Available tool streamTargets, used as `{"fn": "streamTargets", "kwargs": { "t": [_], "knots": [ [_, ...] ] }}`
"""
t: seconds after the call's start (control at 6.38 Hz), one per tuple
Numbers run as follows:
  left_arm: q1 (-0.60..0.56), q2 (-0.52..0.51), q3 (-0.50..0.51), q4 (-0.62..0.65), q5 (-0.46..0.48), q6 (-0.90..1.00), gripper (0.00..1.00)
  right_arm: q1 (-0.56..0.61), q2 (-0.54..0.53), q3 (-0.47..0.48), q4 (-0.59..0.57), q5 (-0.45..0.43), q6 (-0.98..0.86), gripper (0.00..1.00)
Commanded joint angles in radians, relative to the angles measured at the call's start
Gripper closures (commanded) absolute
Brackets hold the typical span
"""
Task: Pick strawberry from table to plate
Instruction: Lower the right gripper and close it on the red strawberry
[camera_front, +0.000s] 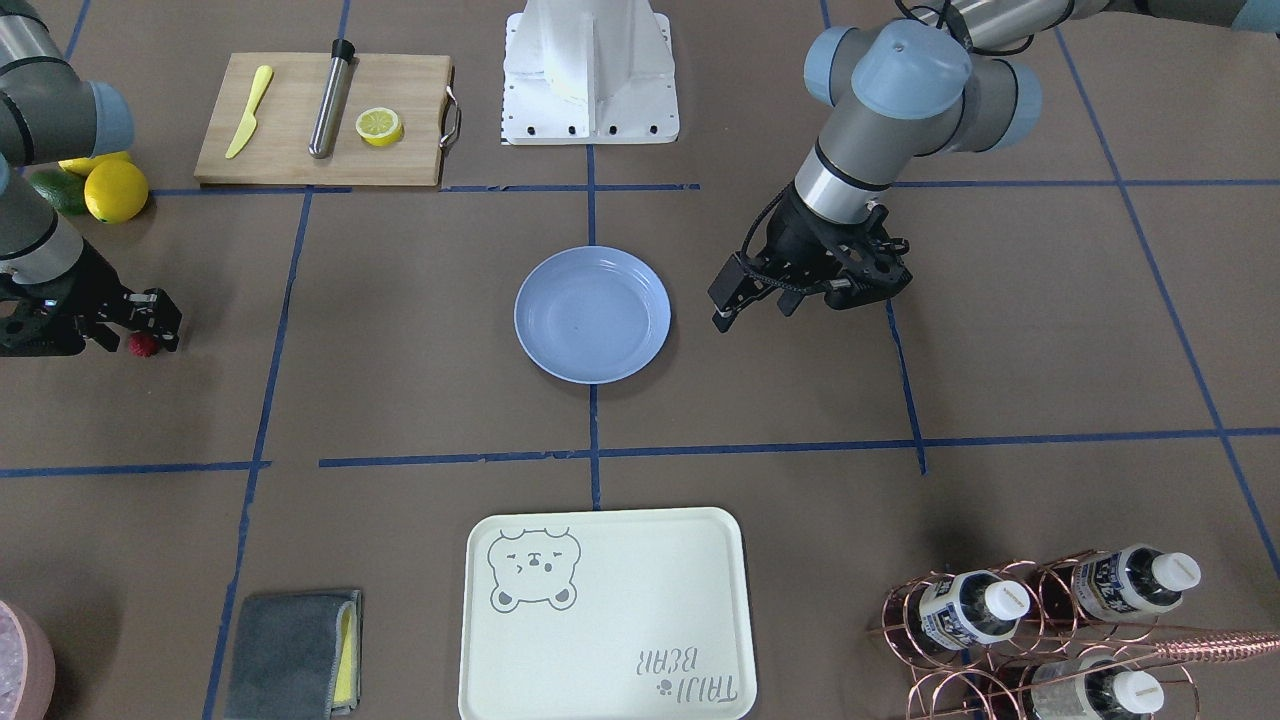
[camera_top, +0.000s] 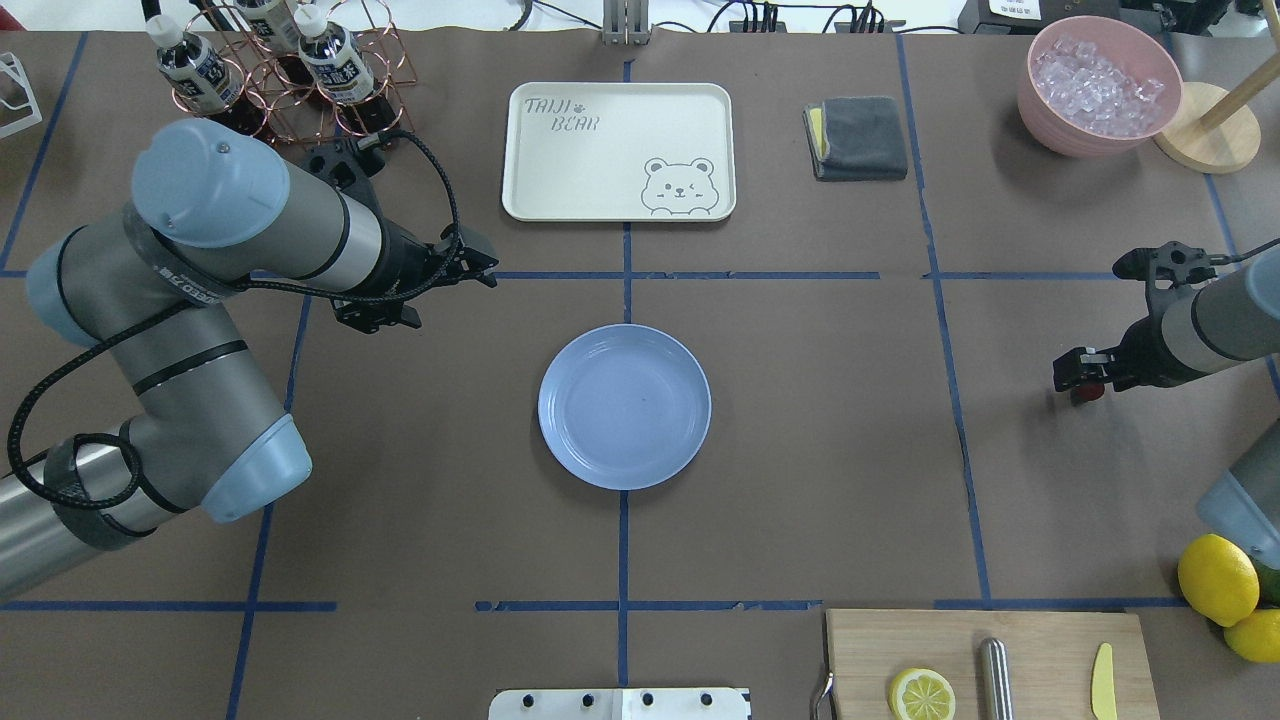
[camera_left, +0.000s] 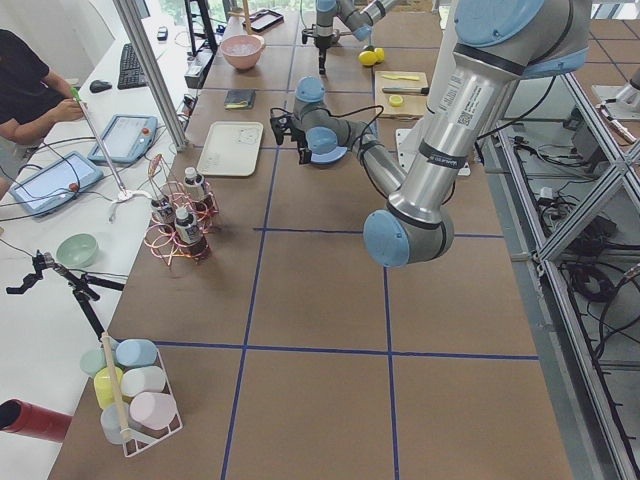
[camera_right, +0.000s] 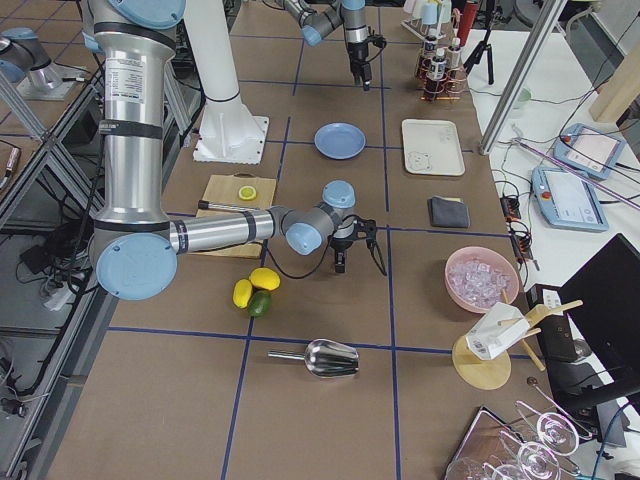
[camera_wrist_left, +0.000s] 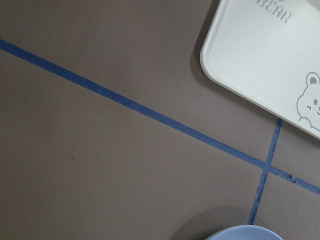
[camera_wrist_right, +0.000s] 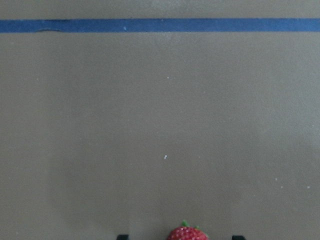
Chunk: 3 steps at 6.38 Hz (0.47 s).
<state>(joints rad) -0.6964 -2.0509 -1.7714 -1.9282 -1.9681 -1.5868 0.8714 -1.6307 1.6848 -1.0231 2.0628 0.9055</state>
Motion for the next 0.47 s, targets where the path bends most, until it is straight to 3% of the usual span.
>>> {"fn": "streamTargets", "kwargs": {
  "t": [0.0,0.16,0.31],
  "knots": [
    [0.0,0.0,0.001,0.0,0.0,0.011,0.0,0.0,0.0,-0.002,0.0,-0.003,0.0,0.41],
    [0.0,0.0,0.001,0.0,0.0,0.011,0.0,0.001,0.0,0.0,0.001,-0.003,0.0,0.63],
    [0.0,0.0,0.001,0.001,0.0,0.011,0.0,0.001,0.0,0.001,0.002,-0.003,-0.007,1.0]
  ]
}}
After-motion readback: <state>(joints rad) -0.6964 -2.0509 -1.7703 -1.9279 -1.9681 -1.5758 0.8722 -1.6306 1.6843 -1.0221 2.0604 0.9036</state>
